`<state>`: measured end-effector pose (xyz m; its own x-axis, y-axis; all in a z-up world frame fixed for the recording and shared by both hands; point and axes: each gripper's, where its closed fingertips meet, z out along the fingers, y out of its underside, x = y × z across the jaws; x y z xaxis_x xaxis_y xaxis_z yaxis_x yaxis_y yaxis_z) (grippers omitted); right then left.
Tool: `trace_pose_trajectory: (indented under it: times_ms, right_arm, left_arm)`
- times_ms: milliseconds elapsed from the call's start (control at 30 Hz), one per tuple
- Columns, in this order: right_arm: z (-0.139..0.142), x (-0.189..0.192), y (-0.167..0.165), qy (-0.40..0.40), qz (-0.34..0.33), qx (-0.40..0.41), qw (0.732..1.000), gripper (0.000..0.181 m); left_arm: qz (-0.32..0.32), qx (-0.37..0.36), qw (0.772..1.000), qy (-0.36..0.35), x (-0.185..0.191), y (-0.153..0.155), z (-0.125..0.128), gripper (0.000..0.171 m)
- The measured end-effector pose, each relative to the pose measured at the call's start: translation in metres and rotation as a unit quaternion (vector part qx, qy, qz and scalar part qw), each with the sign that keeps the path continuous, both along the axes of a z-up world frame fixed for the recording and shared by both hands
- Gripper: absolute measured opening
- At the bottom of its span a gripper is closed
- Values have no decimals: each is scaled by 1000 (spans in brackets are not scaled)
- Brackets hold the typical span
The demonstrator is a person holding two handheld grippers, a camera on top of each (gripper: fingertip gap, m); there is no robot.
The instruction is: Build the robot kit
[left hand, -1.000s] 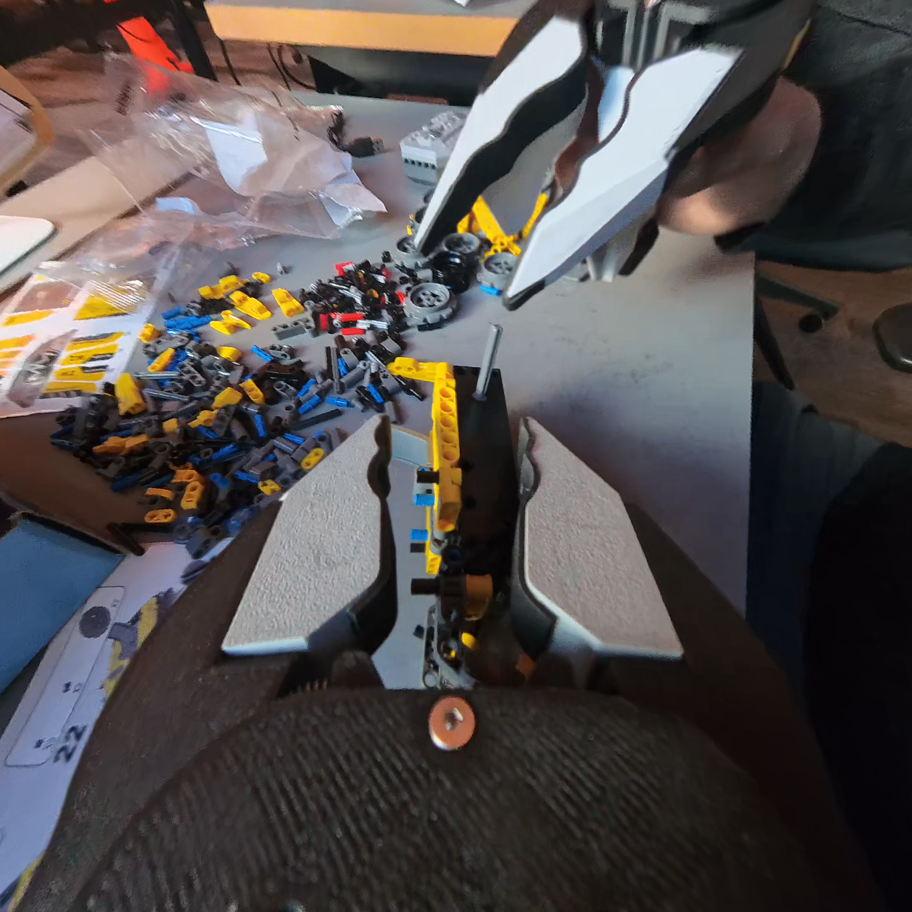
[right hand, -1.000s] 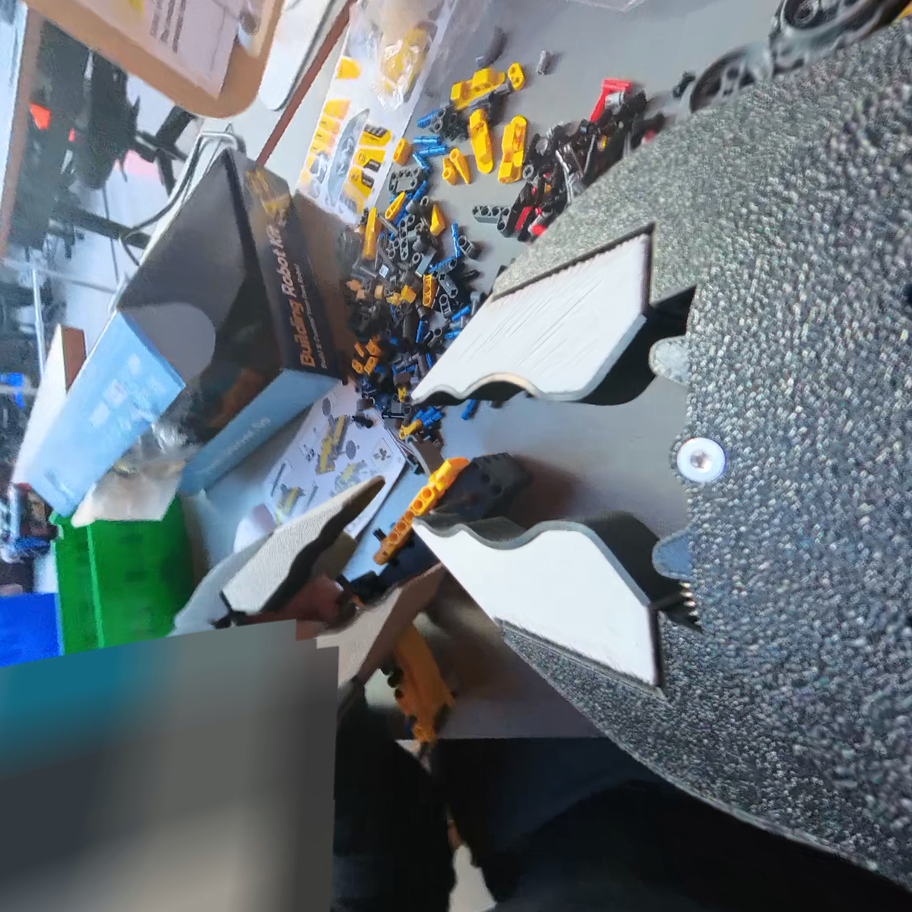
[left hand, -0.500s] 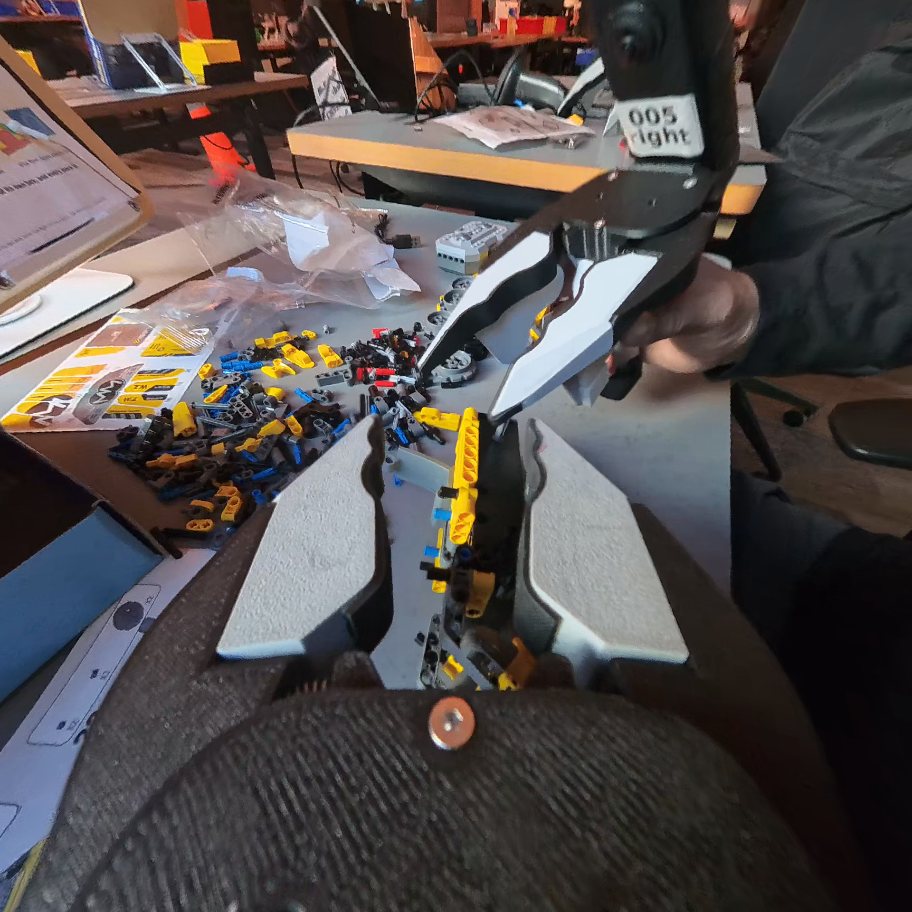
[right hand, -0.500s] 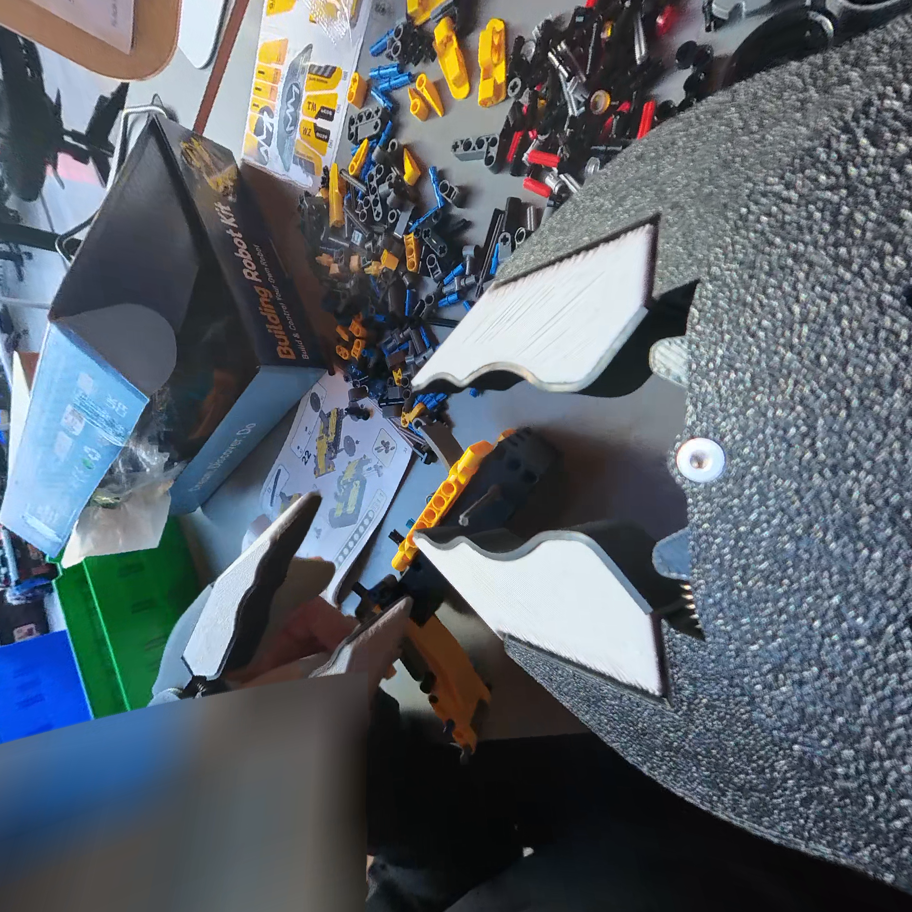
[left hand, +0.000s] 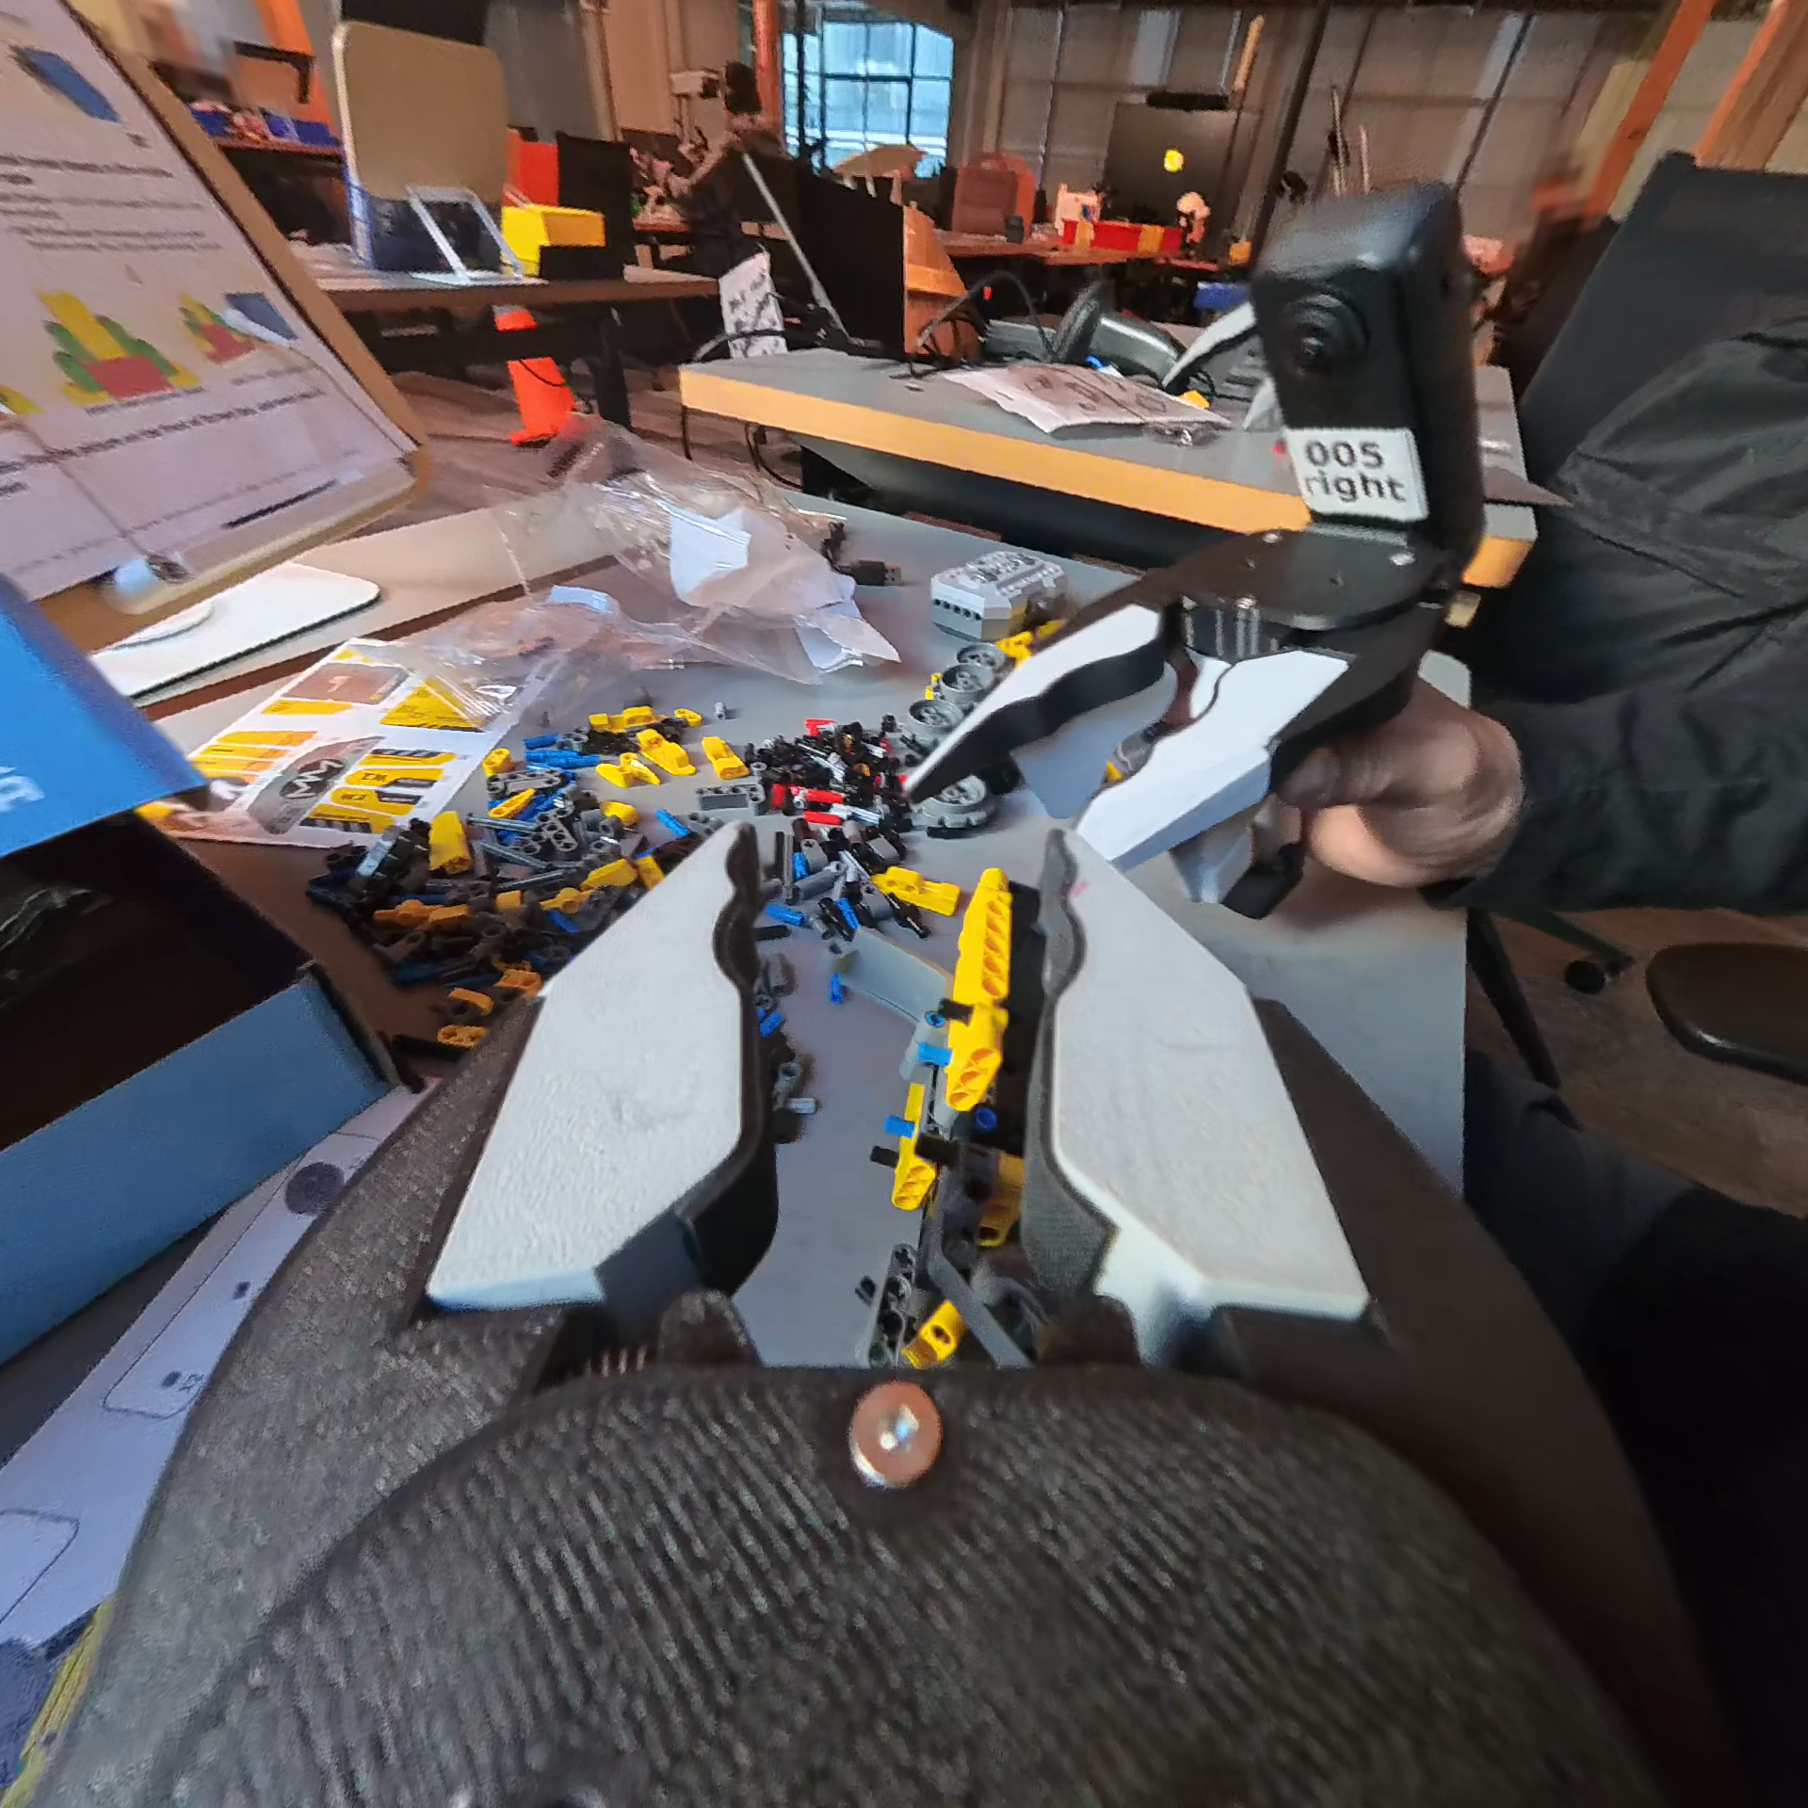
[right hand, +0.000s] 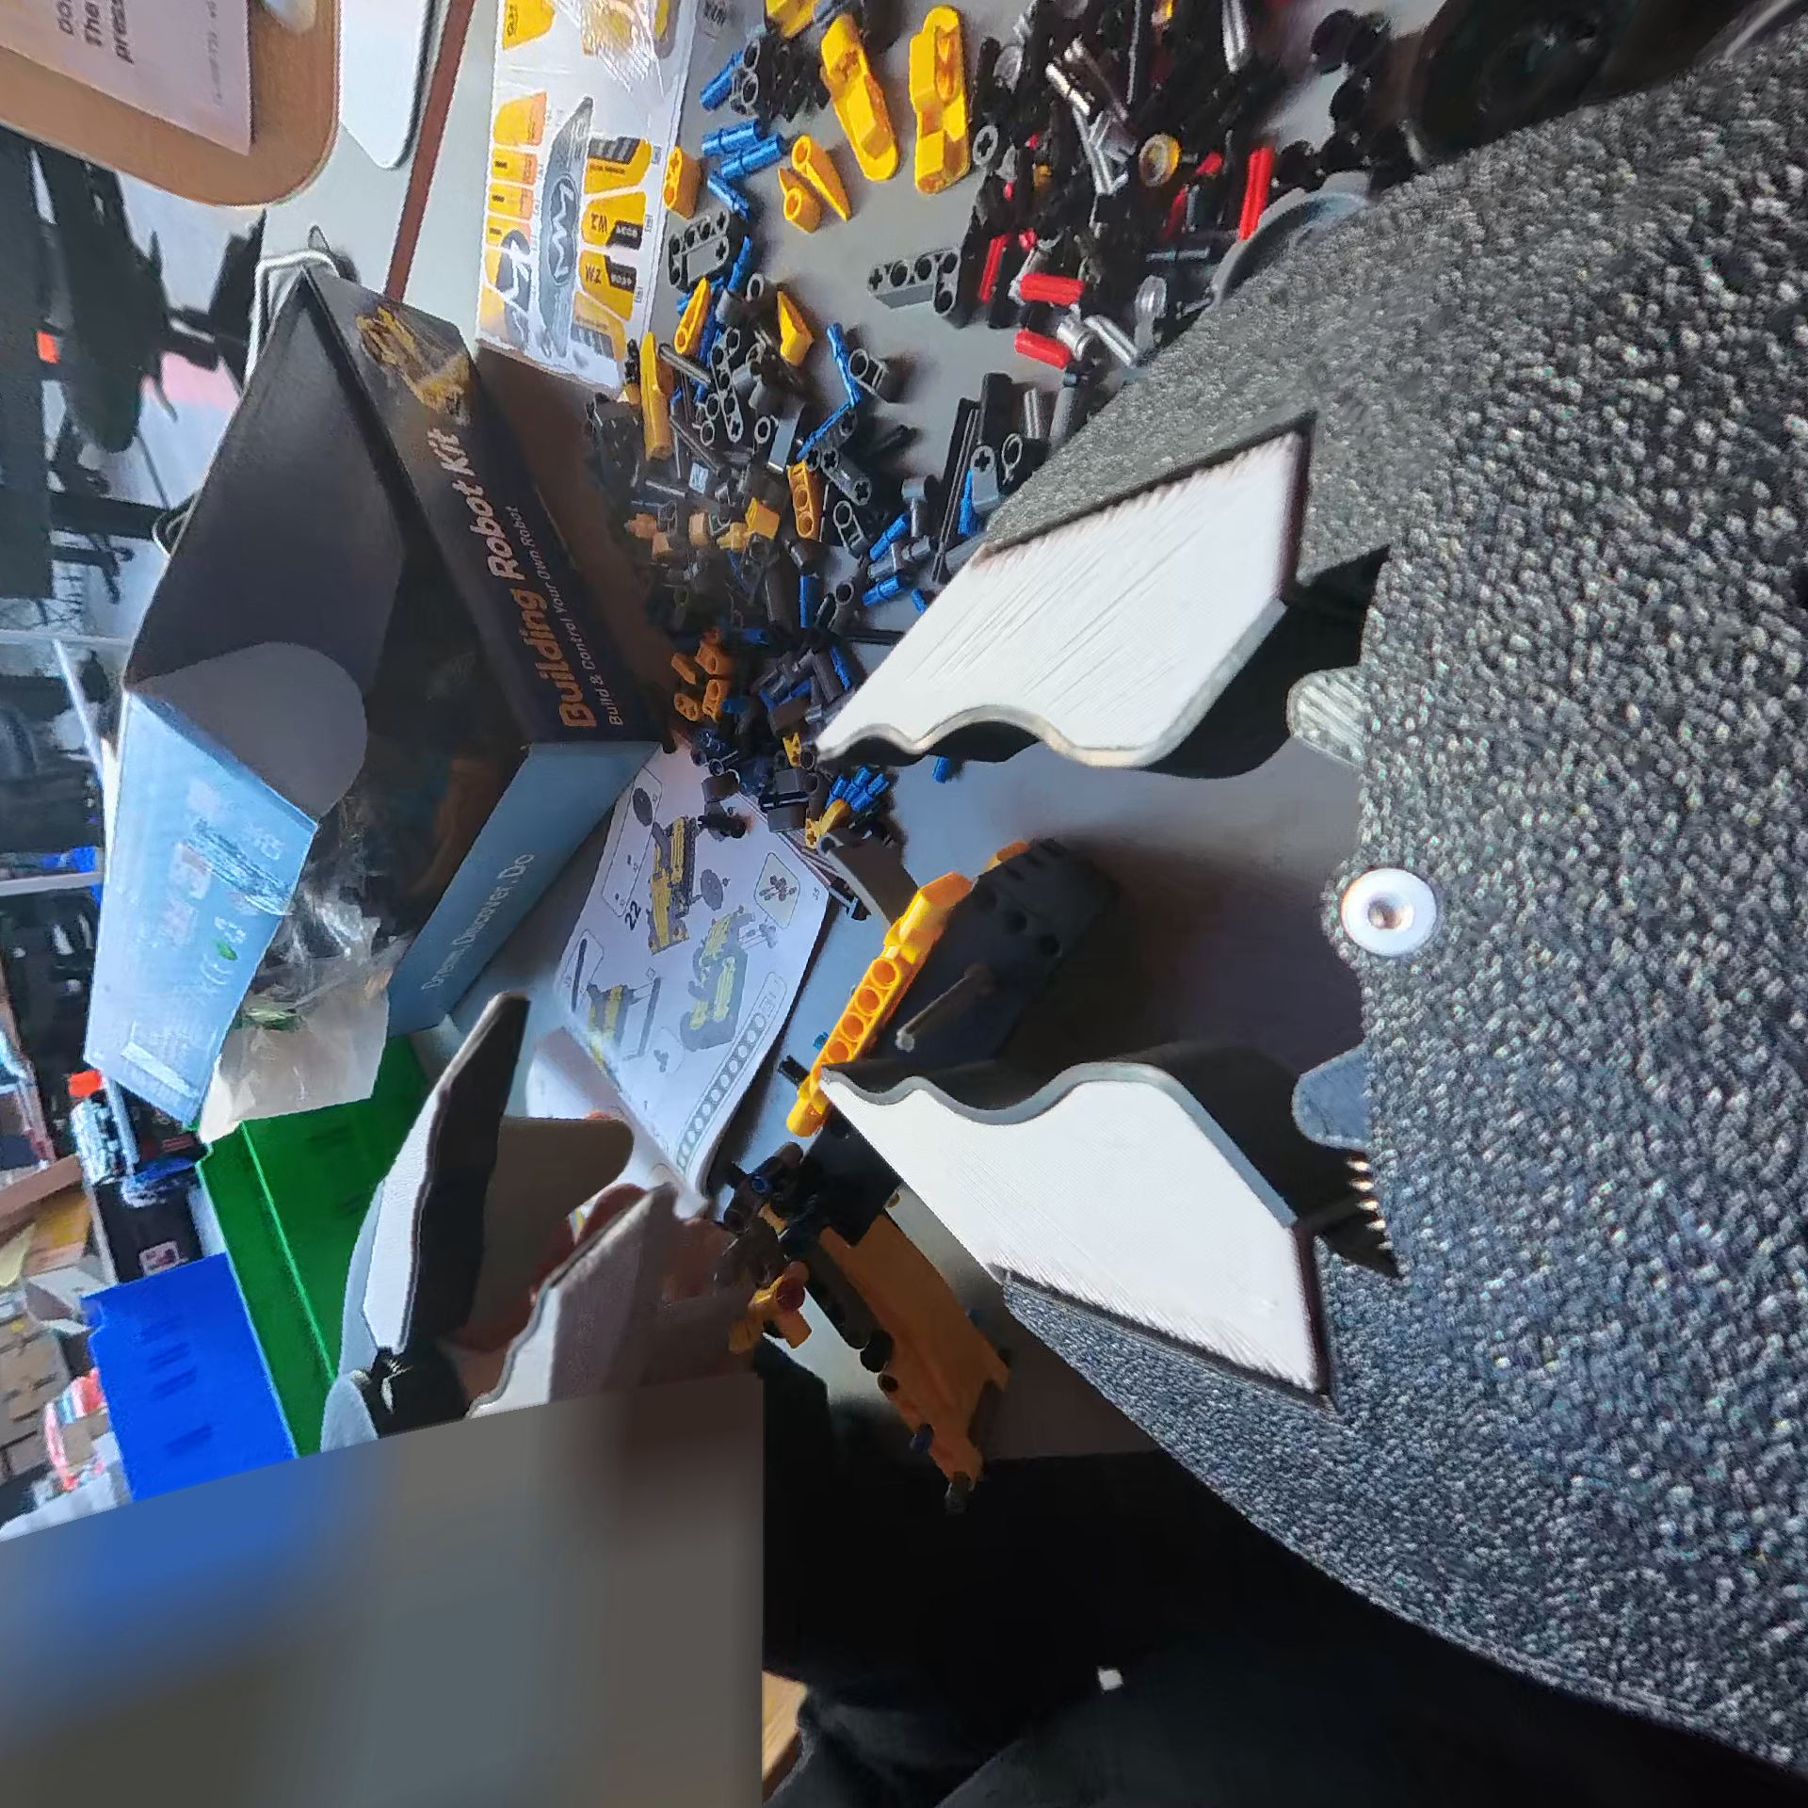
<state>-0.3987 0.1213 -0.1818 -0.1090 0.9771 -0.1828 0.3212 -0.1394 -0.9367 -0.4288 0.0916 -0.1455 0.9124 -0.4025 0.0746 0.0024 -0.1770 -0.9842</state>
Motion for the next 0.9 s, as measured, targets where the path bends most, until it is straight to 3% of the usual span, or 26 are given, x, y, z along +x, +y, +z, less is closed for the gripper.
trace_pose_trajectory:
  times_ms: [367,567,700,900]
  right_arm:
    - [15,36,19,64,-48,-2,997,60]
    - [18,51,8,81,-16,14,997,52]
    - [12,60,5,88,-1,17,996,51]
    - [22,71,6,131,26,-10,991,50]
  left_arm:
    - [52,40,995,-74,-34,-1,19,54]
    - [90,43,995,-30,-47,4,13,52]
    - [75,20,996,-33,-46,4,3,50]
    - [76,-86,991,62,-67,-40,-24,45]
